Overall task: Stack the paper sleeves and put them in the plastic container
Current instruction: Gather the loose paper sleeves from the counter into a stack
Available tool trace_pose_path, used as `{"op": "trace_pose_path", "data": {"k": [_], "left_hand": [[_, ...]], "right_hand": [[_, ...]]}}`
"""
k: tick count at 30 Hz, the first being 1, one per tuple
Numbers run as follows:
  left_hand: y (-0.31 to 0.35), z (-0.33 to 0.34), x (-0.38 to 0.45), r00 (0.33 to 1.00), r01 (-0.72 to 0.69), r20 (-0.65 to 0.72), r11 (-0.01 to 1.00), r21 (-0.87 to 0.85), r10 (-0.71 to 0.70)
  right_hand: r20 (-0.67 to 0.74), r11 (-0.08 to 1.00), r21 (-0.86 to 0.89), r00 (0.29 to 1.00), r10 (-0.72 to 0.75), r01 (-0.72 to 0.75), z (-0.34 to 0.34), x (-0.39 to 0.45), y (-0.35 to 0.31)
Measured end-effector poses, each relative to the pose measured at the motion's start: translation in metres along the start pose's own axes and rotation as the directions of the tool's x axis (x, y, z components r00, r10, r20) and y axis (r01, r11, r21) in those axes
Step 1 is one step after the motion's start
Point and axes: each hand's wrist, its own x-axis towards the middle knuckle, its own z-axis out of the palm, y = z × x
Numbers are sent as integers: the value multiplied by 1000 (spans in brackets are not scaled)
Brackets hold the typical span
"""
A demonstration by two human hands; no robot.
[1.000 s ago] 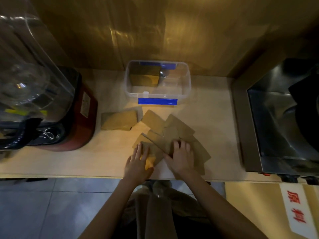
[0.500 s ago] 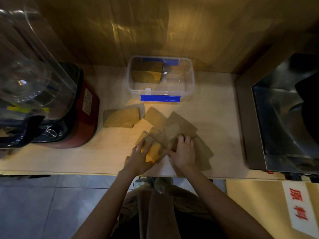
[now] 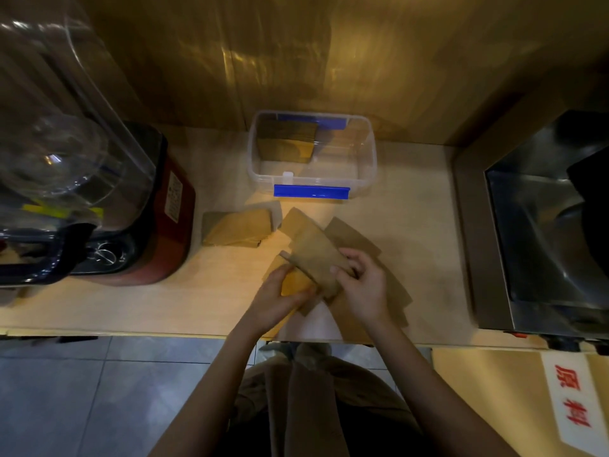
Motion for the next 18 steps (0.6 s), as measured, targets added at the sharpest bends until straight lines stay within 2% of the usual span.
{"op": "trace_pose_path", "data": {"k": [1,2,4,6,8,9,12,14,16,18], "left_hand": [[6,-1,-5,1000,-10,-7,975,-222,9],[11,-3,-10,1000,-14,12,892,-452,22],[14,-6,-15,993,23,88,604,-797,78],[9,-8,-14,980,61,117,319,-946,161],[5,-8,-13,980,89,115,158,-983,164],[2,-8,-13,982,93,112,128,-987,151],[-3,-9,-16,990,84,96,124,-989,99],[-9,-11,-16,995,79,85,104,-991,51],[-14,-13,-16,998,57,56,53,-997,-21],[-17,-15,-17,999,24,24,3,-1000,-43]], "right_hand": [[55,987,143,996,63,-70,3,-4,-4],[128,956,253,984,121,-151,6,-8,-4],[267,894,352,945,187,-276,16,-14,-3],[327,890,345,927,184,-298,27,-19,-4],[320,935,273,938,134,-227,37,-25,-2],[312,959,226,946,94,-170,41,-27,-1],[327,998,63,945,-5,-17,45,-26,3],[349,1000,-10,937,1,3,41,-22,6],[281,995,-100,959,38,-10,39,-15,13],[228,944,-320,974,-4,78,38,-8,24]]}}
